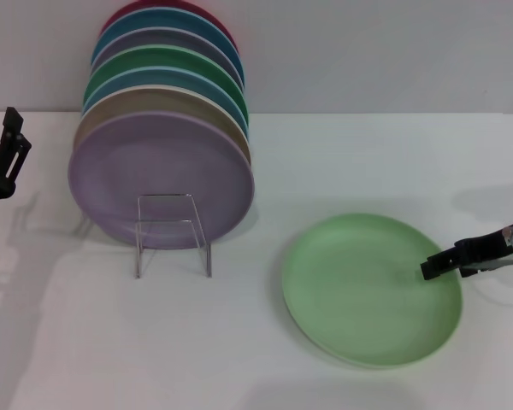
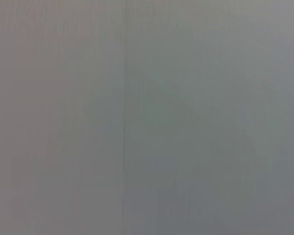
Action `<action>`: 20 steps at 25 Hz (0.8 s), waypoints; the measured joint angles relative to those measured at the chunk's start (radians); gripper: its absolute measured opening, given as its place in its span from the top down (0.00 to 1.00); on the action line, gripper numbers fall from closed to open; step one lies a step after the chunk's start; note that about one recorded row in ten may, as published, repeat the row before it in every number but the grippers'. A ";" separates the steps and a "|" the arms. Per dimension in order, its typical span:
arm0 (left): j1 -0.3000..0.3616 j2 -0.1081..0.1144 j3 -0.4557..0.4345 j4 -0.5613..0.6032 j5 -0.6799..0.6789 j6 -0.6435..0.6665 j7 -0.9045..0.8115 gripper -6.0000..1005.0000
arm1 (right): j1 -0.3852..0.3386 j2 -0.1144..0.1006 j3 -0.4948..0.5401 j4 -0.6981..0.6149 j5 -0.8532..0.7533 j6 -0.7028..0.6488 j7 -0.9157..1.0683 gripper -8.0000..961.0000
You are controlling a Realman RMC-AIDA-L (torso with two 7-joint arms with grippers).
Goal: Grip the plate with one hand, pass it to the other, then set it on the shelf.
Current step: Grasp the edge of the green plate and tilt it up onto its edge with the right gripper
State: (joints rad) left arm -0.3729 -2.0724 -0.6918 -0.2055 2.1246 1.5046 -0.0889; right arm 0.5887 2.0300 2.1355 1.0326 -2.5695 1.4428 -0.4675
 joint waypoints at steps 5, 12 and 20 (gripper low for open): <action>0.003 0.000 0.000 0.000 0.000 0.000 0.000 0.16 | 0.003 0.000 -0.004 -0.029 -0.006 -0.023 -0.001 0.29; 0.006 0.001 0.000 0.002 0.000 0.000 0.000 0.16 | 0.004 -0.001 -0.004 -0.042 -0.006 -0.027 -0.001 0.34; 0.007 0.002 0.000 0.005 0.000 0.003 0.000 0.16 | 0.005 -0.001 -0.004 -0.043 -0.008 -0.027 0.004 0.59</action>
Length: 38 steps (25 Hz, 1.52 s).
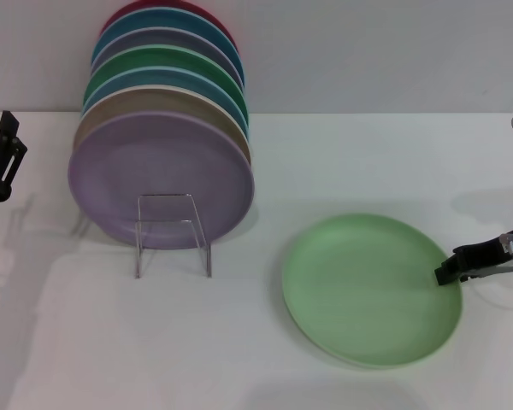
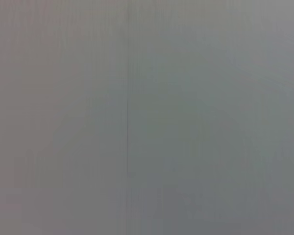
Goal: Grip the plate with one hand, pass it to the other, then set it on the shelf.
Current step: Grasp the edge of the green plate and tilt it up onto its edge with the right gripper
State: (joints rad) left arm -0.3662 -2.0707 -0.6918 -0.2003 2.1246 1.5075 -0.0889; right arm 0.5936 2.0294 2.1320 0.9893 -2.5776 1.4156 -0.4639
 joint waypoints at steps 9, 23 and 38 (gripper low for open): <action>0.003 0.000 0.000 0.001 0.000 0.002 -0.004 0.16 | 0.000 0.000 0.000 -0.003 -0.004 -0.002 -0.001 0.81; 0.007 0.000 0.000 -0.003 0.000 0.005 -0.009 0.16 | -0.005 0.005 -0.002 -0.005 -0.006 -0.034 -0.029 0.94; 0.022 0.000 0.000 -0.005 0.000 0.015 -0.006 0.16 | -0.122 0.047 0.003 0.320 0.001 -0.150 -0.052 0.97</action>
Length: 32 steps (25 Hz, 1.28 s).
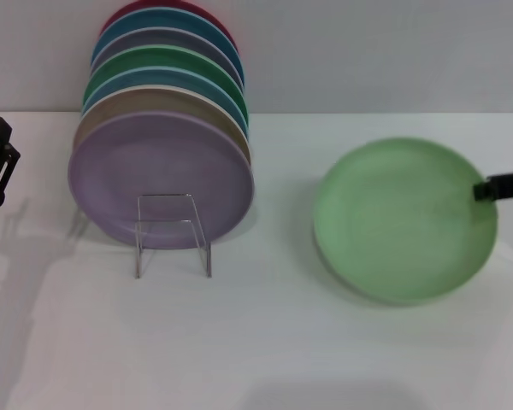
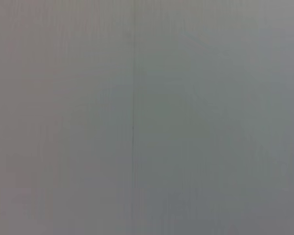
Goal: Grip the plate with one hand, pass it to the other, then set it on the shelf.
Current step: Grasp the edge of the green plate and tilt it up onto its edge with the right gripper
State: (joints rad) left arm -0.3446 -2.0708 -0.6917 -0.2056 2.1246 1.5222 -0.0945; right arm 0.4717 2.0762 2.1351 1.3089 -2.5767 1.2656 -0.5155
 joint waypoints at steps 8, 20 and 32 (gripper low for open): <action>0.001 0.000 0.000 0.000 0.000 0.001 0.004 0.16 | -0.024 0.001 -0.032 0.025 0.001 -0.193 -0.036 0.97; 0.001 0.000 0.000 0.000 0.002 0.001 0.003 0.16 | -0.107 0.003 -0.255 0.066 0.139 -0.600 -0.125 0.97; 0.001 -0.001 0.001 0.000 0.004 0.004 -0.003 0.16 | -0.140 0.003 -0.473 -0.052 0.145 -0.944 -0.159 0.97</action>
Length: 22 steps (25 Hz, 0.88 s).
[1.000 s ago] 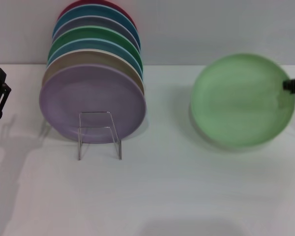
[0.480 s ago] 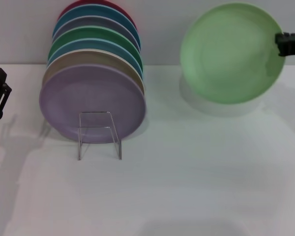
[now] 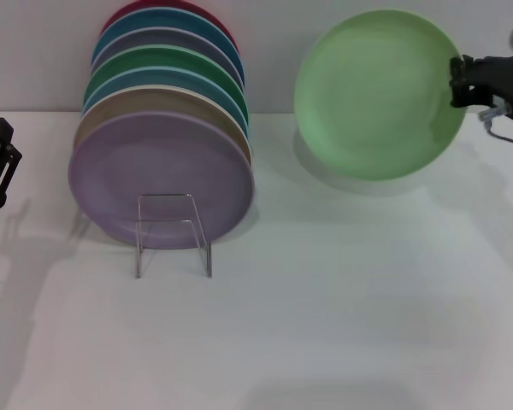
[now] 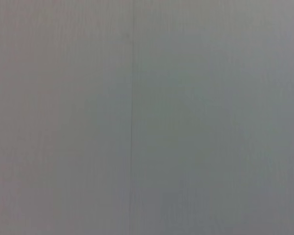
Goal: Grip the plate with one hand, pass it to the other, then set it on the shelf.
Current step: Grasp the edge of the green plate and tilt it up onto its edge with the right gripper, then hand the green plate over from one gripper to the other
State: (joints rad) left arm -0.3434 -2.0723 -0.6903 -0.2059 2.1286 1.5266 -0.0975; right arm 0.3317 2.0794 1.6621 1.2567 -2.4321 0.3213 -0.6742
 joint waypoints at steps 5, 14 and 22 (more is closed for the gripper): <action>0.002 0.000 0.000 -0.001 0.001 0.004 0.000 0.16 | -0.061 0.000 -0.121 -0.010 -0.001 -0.223 -0.002 0.97; 0.006 0.000 0.004 -0.012 0.001 0.006 -0.003 0.16 | -0.090 0.002 -0.317 -0.191 0.001 -0.683 0.096 0.97; 0.045 0.001 0.029 -0.046 0.004 0.074 -0.066 0.16 | -0.064 0.005 -0.458 -0.418 0.001 -1.046 0.253 0.97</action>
State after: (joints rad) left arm -0.2980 -2.0716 -0.6616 -0.2515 2.1323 1.6011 -0.1632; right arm 0.2680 2.0841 1.2039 0.8387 -2.4311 -0.7247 -0.4216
